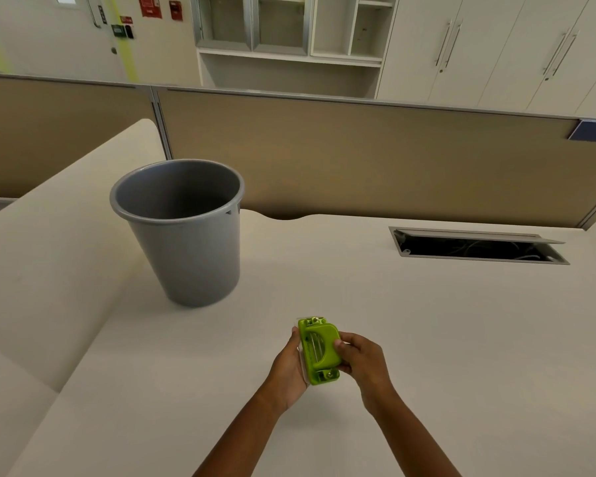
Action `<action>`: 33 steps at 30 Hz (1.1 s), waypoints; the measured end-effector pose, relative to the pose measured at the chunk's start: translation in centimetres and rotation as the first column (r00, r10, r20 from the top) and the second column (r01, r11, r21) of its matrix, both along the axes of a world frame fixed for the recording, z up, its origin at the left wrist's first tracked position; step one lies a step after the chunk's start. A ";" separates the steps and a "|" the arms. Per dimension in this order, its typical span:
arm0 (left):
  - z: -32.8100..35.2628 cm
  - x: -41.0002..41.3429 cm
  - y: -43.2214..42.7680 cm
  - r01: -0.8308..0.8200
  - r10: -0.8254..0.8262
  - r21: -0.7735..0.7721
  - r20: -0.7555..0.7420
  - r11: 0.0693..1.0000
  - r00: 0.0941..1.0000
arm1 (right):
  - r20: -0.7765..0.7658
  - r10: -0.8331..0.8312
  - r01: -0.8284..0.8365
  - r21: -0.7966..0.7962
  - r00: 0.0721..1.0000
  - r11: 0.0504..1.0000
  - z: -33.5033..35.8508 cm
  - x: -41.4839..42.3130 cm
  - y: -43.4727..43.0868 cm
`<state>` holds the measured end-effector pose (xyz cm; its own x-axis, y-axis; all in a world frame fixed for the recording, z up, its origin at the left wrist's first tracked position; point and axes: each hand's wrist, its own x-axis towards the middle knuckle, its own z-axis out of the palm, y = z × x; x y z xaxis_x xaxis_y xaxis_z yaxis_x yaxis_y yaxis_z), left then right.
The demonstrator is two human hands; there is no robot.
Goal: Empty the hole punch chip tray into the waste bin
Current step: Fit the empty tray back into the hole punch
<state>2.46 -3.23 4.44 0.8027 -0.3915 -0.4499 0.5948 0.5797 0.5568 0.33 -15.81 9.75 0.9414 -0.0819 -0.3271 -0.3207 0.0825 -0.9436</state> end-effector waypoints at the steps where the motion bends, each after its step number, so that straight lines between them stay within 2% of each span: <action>1: -0.2 0.0 0.0 -0.004 0.004 -0.001 0.003 1.000 1.000 | 0.001 0.000 0.000 0.000 1.000 1.000 0.0 -0.1 0.1; 24: 0.5 -0.8 -0.5 -0.078 0.079 -0.031 0.051 0.996 0.996 | 0.038 -0.023 0.021 0.040 0.999 0.999 0.4 -0.2 0.7; 29: 0.5 -0.9 -0.3 -0.074 0.067 0.033 0.178 0.997 0.982 | 0.045 -0.043 0.043 -0.014 0.998 0.999 0.1 -0.3 0.5; 33: 1.4 -0.4 0.1 -0.157 0.118 0.117 0.287 0.981 0.951 | 0.069 -0.040 0.043 -0.042 0.997 0.998 -0.2 -0.7 0.4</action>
